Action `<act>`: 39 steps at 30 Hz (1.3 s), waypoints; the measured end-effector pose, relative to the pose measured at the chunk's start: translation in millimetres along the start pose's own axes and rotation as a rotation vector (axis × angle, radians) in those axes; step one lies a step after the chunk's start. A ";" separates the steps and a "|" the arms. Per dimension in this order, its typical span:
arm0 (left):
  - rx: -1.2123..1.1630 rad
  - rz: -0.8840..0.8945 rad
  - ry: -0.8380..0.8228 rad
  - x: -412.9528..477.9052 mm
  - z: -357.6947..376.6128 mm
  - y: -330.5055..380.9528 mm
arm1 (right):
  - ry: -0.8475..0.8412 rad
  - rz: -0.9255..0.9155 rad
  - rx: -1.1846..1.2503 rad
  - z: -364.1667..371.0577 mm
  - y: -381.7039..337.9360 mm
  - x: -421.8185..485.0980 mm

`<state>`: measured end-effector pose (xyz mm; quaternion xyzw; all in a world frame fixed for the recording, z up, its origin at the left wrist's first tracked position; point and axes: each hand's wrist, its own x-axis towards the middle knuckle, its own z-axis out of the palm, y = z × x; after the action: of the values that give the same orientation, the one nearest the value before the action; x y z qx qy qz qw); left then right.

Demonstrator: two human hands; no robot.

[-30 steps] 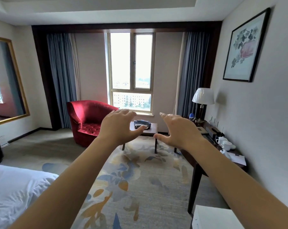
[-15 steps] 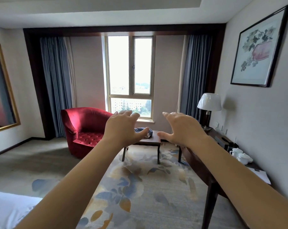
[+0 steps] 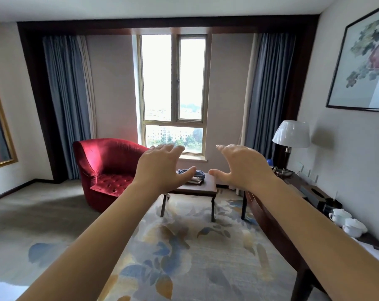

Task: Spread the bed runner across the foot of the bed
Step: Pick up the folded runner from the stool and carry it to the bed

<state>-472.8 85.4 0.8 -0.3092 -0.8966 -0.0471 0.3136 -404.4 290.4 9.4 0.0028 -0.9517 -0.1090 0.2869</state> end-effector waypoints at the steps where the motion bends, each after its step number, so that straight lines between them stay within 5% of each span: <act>1: 0.009 0.003 0.004 13.2 10.9 -2.4 | 0.002 0.000 0.002 11.1 6.6 12.4; 39: 0.038 0.013 0.017 499.2 401.7 -182.0 | -0.088 0.048 0.016 396.5 185.6 489.1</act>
<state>-1098.8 312.8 -4.8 -0.3086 -0.8926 -0.0308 0.3273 -1019.1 520.1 -6.9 -0.0225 -0.9640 -0.0943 0.2475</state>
